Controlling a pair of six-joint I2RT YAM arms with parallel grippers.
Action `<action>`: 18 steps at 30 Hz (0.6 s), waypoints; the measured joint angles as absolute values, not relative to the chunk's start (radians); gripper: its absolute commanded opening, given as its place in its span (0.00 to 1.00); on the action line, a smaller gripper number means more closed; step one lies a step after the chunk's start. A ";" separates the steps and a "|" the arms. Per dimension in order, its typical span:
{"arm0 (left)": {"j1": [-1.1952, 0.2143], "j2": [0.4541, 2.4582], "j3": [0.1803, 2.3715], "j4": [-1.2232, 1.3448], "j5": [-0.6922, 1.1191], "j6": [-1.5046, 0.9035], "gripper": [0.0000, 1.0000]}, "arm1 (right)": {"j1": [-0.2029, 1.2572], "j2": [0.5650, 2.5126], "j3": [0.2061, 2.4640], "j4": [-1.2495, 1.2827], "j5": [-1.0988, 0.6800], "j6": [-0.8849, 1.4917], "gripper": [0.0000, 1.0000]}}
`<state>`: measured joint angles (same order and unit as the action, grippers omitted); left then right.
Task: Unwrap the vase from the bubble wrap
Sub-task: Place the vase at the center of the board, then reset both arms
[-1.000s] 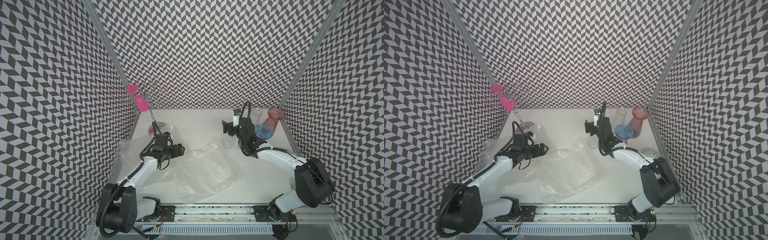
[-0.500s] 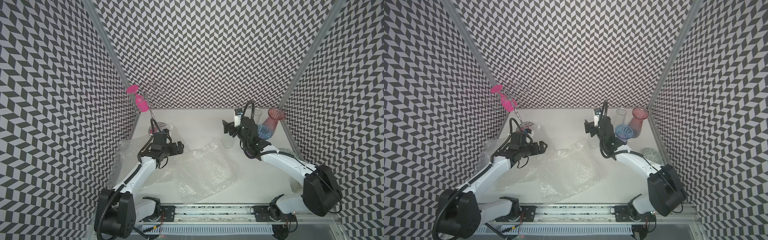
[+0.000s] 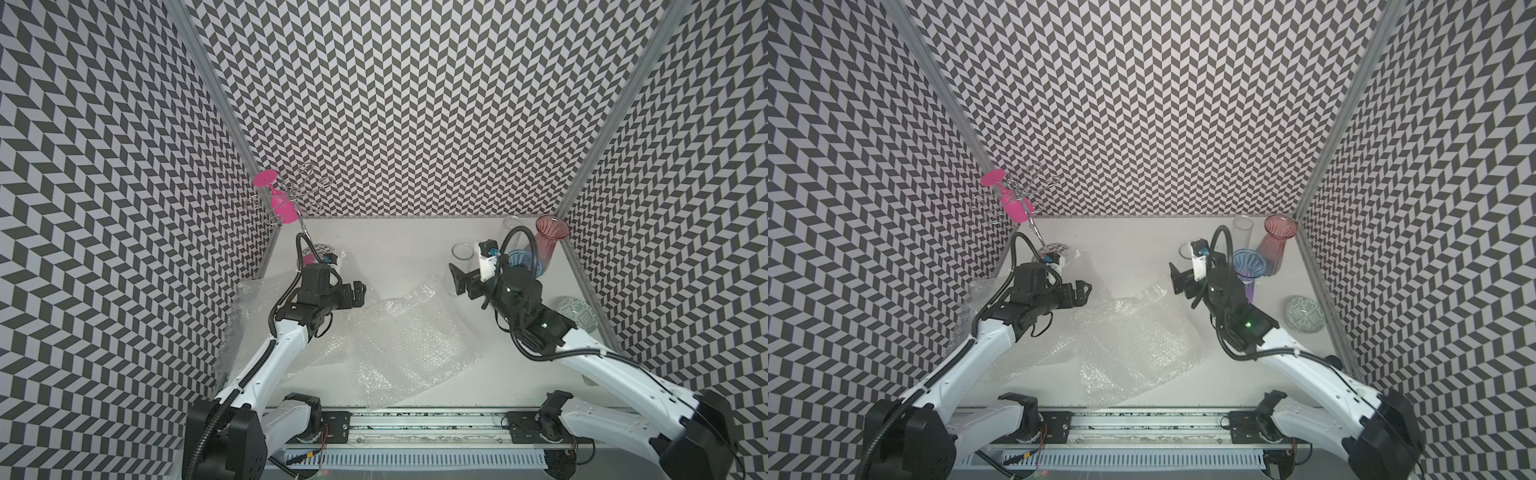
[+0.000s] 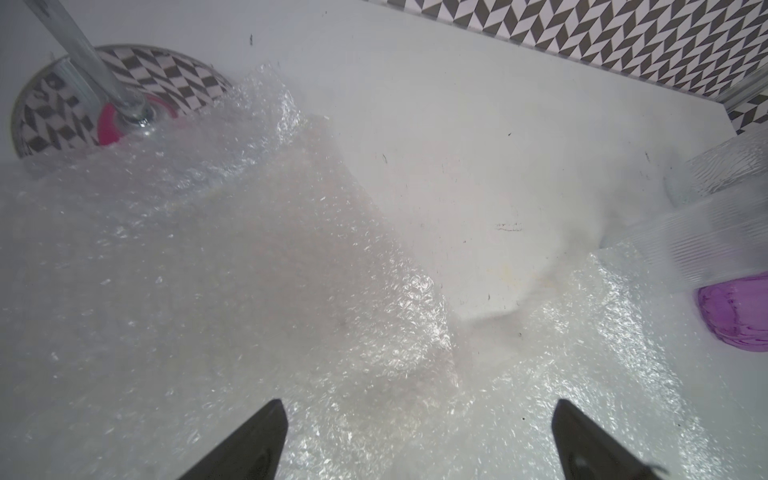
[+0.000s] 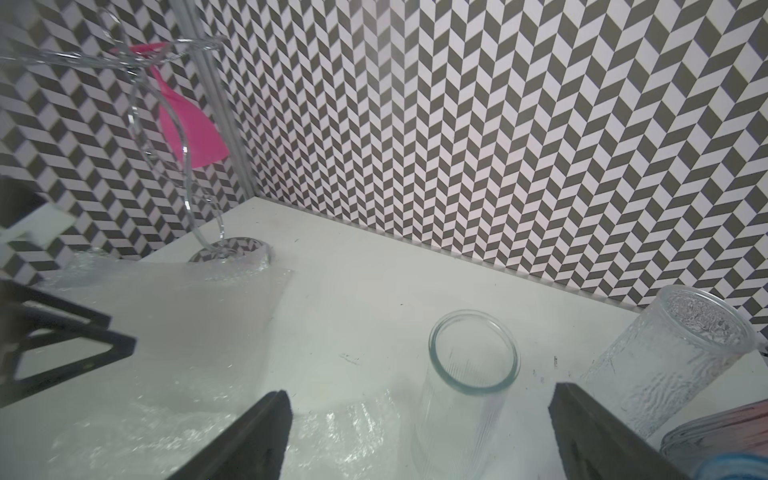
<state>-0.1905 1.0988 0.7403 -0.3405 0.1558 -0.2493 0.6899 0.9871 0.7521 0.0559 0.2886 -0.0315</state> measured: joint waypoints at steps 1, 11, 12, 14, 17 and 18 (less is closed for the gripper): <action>-0.192 1.093 0.740 -0.334 0.153 -0.245 1.00 | 0.692 0.944 0.729 0.045 0.289 -0.025 0.99; -0.197 1.078 0.733 -0.276 0.137 -0.221 1.00 | 0.566 0.686 0.456 -0.026 0.371 0.110 0.99; -0.197 1.073 0.731 -0.271 0.127 -0.221 0.99 | 0.530 0.689 0.427 -0.019 0.368 0.122 0.99; -0.199 1.058 0.731 -0.263 0.108 -0.222 1.00 | 0.471 0.700 0.374 0.000 0.349 0.131 0.99; -0.199 1.037 0.731 -0.244 0.072 -0.228 1.00 | 0.363 0.730 0.304 0.075 0.287 0.140 0.99; -0.199 1.031 0.731 -0.236 0.057 -0.231 1.00 | 0.322 0.744 0.286 0.106 0.267 0.141 0.99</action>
<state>-0.1989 1.0313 0.7311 -0.2363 0.0574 -0.2310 0.3222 0.7444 0.2859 0.1059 0.2668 0.1413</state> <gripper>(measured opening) 0.996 0.993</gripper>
